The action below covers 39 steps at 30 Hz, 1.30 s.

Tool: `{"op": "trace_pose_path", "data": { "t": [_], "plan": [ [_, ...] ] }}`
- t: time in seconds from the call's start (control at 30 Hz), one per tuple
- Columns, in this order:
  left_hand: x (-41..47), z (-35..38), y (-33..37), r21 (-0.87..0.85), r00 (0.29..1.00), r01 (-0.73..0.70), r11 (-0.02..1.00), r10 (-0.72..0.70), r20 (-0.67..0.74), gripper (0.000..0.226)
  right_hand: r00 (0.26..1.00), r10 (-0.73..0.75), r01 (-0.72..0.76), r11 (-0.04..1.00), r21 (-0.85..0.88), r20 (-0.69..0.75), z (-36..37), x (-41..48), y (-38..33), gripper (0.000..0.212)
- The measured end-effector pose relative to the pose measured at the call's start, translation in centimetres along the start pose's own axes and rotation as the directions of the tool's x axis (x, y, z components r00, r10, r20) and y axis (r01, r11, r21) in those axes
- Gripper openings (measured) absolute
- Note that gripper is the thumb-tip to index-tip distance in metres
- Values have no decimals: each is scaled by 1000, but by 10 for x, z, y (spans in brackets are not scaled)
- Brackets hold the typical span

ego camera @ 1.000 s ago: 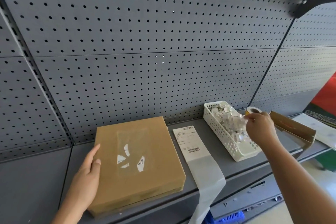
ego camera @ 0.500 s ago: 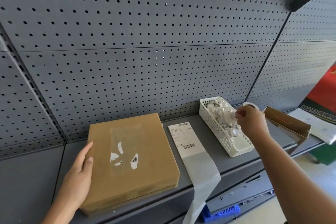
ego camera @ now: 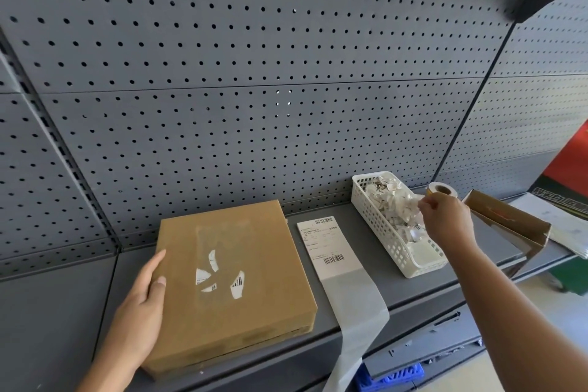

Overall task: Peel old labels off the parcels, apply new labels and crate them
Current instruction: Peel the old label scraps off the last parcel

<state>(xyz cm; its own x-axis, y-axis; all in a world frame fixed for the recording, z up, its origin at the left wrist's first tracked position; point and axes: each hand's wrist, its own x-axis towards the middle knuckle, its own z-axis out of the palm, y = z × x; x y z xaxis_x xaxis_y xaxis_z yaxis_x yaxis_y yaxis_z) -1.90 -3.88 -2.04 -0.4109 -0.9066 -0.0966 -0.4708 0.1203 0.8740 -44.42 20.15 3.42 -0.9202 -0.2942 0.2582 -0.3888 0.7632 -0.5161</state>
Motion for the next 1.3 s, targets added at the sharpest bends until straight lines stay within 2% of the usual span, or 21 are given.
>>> {"op": "trace_pose_path", "data": {
  "t": [0.37, 0.5, 0.73, 1.07, 1.17, 1.3],
  "plan": [
    [1, 0, -1, -18, 1000, -8, 1000, 9, 17, 43, 985, -87, 104, 988, 116, -146, -10, -6, -20, 22],
    [0, 1, 0, -19, 1000, -7, 1000, 7, 17, 44, 979, -146, 168, 973, 156, -143, -11, -11, -41, 20],
    [0, 1, 2, -21, 1000, -1, 1000, 1, 20, 44, 963, -268, 264, 942, 208, -10, 7, -39, -98, 16],
    [-2, -2, 3, -10, 999, 4, 1000, -4, 35, 44, 898, -420, 371, 883, 286, 131, 44, -73, -154, 21],
    [-2, -3, 1, -31, 999, -5, 1000, 7, 45, 44, 845, -477, 390, 858, 333, 239, 59, -93, -173, 20],
    [-2, -5, -1, -53, 999, -13, 999, 15, 50, 45, 703, -591, 462, 802, 378, 395, 76, -129, -197, 17]
  ]
}}
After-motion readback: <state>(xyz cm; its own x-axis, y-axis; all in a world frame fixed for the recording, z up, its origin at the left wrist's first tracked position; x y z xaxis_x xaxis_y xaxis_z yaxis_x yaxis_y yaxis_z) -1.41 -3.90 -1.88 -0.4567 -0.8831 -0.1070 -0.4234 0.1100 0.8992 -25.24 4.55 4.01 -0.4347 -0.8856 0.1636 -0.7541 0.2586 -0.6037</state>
